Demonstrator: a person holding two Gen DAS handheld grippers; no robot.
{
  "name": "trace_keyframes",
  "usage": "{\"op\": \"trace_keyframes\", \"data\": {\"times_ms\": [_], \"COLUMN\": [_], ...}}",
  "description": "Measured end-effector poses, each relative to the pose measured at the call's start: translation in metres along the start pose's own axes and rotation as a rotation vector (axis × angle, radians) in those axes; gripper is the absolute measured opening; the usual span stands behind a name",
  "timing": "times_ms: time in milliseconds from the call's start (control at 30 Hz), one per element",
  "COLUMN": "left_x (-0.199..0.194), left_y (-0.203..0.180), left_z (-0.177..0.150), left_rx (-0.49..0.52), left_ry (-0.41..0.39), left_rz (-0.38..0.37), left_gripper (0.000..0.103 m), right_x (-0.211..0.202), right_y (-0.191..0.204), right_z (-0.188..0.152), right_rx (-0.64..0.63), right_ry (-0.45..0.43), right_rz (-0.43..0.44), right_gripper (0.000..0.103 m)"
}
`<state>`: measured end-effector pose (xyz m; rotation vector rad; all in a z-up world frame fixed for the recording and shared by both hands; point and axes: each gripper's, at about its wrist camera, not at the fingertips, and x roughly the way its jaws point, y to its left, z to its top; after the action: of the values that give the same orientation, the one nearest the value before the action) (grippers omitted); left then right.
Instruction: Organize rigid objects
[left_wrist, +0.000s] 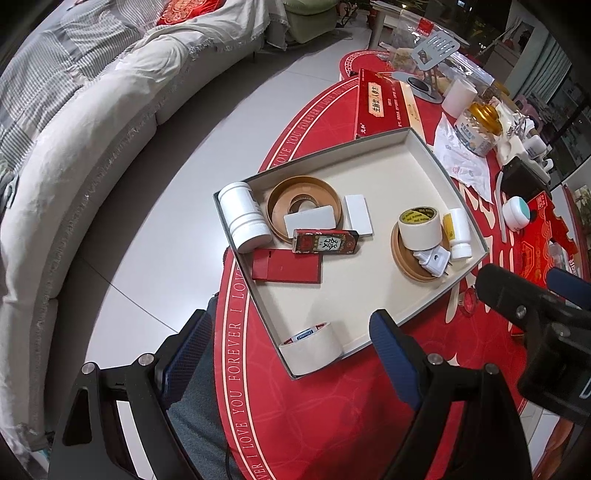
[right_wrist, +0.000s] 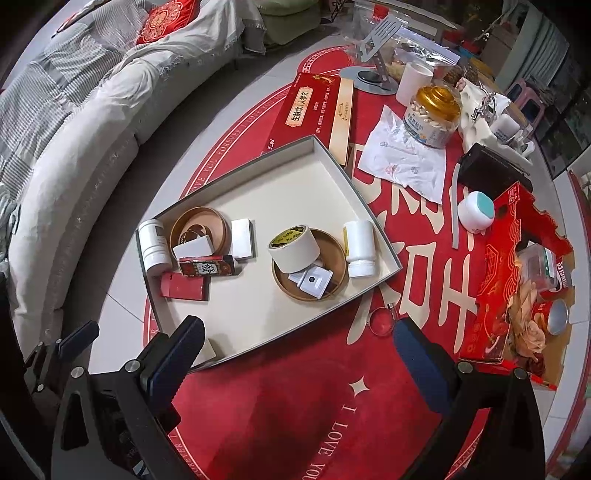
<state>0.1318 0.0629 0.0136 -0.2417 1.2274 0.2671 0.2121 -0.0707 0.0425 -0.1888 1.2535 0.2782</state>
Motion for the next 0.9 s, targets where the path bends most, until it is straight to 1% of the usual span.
{"op": "trace_keyframes", "data": {"times_ms": [900], "left_x": [-0.0023], "left_y": [0.0024], "left_z": [-0.0033], "left_rx": [-0.011], "left_ry": [0.006], "left_rz": [-0.005], "left_gripper": [0.089], "right_x": [-0.0042], "right_y": [0.0051], "right_z": [-0.0059], "right_rx": [-0.020], "right_ry": [-0.010], "right_rz": [-0.013], "right_gripper": [0.103]}}
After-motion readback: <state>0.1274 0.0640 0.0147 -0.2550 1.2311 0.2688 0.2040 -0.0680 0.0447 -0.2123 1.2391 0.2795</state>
